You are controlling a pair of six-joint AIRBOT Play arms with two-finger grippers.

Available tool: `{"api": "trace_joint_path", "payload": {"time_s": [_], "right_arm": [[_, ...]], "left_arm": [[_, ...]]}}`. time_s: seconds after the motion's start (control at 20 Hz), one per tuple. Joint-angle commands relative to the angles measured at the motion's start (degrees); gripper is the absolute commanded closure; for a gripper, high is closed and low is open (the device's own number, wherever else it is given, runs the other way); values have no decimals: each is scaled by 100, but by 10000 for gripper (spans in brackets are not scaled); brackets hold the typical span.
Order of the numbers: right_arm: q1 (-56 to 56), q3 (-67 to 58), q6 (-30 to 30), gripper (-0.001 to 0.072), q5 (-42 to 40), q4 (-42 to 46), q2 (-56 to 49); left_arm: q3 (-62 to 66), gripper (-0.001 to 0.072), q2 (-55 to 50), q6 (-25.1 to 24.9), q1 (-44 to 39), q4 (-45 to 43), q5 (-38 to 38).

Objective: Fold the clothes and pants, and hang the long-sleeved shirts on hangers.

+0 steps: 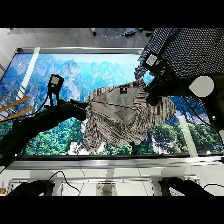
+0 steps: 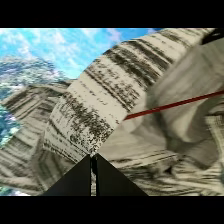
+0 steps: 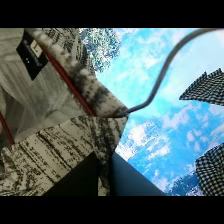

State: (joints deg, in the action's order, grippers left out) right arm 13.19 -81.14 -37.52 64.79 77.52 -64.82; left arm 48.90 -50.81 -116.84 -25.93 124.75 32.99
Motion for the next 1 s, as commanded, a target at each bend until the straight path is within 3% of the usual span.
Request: {"api": "trace_joint_path", "payload": {"time_s": [0.0,0.3,0.6,0.95], "right_arm": [[7,2,-61,671,-31,-352,-125],[9,2,-114,671,-232,-852,-166],[232,0,-83,671,-343,-1270,-164],[304,0,-105,671,-514,-1327,-4]], "left_arm": [[20,683,133,-254,-435,1106,-2],[695,683,50,-494,-1637,1117,-564],[798,683,-905,-509,-2487,1117,-352],[798,683,-2035,-446,-2448,1078,-42]]}}
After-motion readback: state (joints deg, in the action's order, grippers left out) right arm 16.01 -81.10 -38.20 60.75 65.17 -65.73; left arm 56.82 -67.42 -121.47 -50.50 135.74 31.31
